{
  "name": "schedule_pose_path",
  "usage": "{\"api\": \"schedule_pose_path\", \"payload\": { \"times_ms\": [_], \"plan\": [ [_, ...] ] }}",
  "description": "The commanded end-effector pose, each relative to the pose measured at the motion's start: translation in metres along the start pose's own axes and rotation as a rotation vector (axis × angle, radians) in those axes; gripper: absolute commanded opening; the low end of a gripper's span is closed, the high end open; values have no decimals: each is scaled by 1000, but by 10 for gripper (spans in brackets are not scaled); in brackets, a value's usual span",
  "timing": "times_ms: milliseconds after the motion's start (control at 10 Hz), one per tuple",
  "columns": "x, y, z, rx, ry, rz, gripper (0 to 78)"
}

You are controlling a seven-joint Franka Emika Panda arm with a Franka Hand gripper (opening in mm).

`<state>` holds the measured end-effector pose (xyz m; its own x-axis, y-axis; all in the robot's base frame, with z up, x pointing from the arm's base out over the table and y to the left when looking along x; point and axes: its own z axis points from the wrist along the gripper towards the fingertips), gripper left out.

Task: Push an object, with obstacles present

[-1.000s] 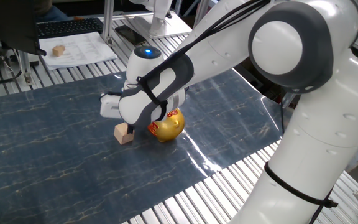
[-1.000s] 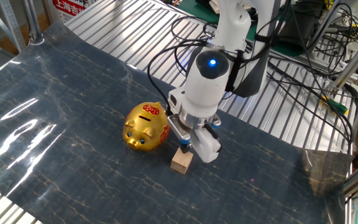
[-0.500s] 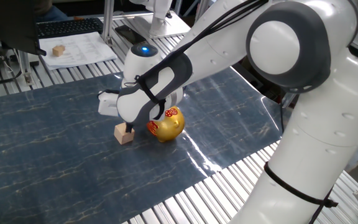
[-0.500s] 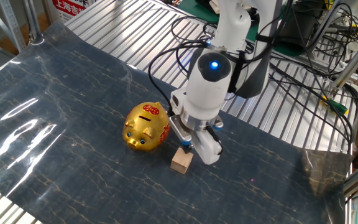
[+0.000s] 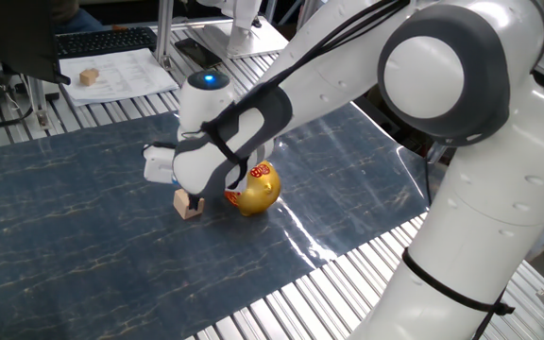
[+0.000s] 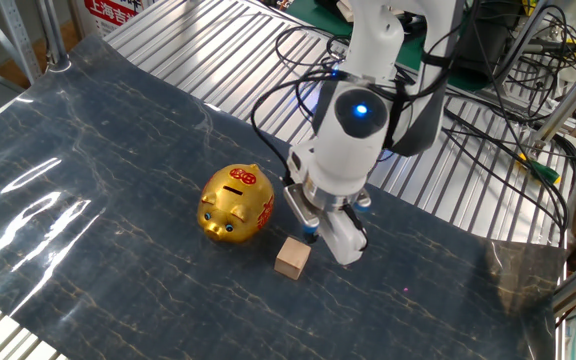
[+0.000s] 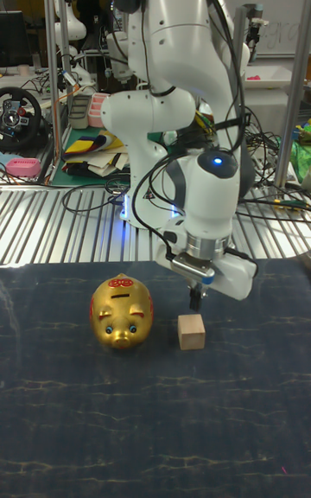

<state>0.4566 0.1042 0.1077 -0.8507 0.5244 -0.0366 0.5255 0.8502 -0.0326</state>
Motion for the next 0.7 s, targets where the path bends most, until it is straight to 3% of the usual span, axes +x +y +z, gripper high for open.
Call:
{"api": "schedule_pose_path", "payload": {
  "times_ms": [100, 400, 700],
  "plan": [
    [9, -3, 6, 42, -23, 38, 0],
    [6, -4, 7, 48, -32, 63, 0],
    [-6, -5, 6, 37, -48, 126, 0]
  ]
}}
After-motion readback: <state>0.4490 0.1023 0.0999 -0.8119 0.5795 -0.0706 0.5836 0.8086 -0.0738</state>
